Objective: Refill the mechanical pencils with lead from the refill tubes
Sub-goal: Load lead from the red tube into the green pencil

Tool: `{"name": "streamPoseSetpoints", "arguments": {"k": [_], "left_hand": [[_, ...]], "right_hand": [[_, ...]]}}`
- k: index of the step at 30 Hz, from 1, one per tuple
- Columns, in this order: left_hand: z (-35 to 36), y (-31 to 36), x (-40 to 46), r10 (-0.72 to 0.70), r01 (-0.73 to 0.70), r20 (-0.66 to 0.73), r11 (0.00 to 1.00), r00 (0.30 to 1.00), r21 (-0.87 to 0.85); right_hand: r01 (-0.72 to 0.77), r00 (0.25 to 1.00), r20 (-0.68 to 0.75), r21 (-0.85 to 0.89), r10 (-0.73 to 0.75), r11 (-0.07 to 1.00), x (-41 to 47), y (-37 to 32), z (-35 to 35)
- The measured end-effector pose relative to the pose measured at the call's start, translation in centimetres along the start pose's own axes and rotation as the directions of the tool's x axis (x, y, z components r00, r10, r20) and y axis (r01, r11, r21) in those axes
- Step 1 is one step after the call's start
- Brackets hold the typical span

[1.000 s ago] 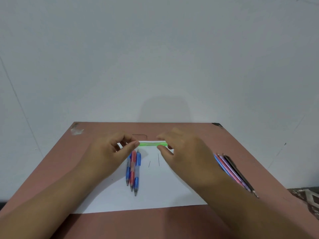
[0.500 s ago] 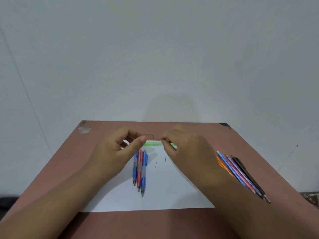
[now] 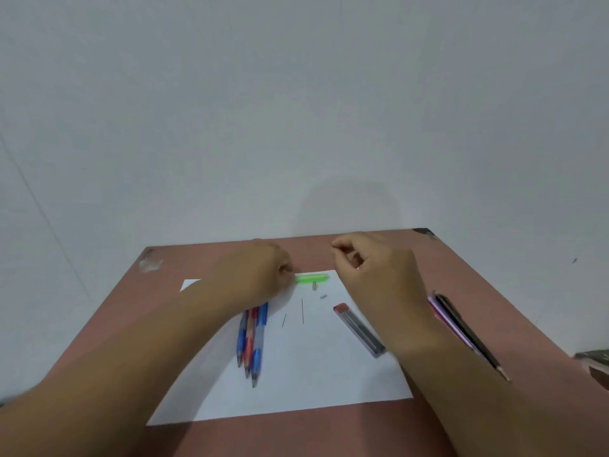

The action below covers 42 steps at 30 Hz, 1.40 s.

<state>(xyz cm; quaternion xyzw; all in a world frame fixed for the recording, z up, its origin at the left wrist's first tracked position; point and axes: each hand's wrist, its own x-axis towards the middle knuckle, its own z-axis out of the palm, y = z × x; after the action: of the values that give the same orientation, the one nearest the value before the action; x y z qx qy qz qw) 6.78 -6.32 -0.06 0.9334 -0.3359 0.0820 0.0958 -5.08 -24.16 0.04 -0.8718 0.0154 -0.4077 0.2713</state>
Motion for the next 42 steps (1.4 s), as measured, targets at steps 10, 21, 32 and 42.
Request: {"name": "streamPoseSetpoints", "arguments": {"k": [10, 21, 32, 42], "left_hand": [[-0.1, -1.0, -0.8, 0.027, -0.025, -0.049, 0.998, 0.998, 0.051], [-2.4, -0.7, -4.9, -0.186, 0.034, -0.460, 0.947, 0.868, -0.318], [-3.0, -2.1, -5.8, 0.068, -0.166, -0.610, 0.981, 0.789, -0.105], [-3.1, -1.9, -5.9, 0.101, -0.193, -0.623, 0.978, 0.776, -0.083]], "right_hand": [[-0.268, 0.963, 0.042, 0.246, 0.266, 0.931, 0.4, 0.1, -0.8], [-0.269, 0.962, 0.157, 0.658, 0.222, 0.703, 3.6, -5.7, -2.2], [-0.252, 0.967, 0.205, 0.851, 0.151, 0.461, 1.4, -8.3, 0.1], [-0.068, 0.997, 0.067, 0.838, 0.022, 0.541, 0.6, -7.7, 0.4]]}}
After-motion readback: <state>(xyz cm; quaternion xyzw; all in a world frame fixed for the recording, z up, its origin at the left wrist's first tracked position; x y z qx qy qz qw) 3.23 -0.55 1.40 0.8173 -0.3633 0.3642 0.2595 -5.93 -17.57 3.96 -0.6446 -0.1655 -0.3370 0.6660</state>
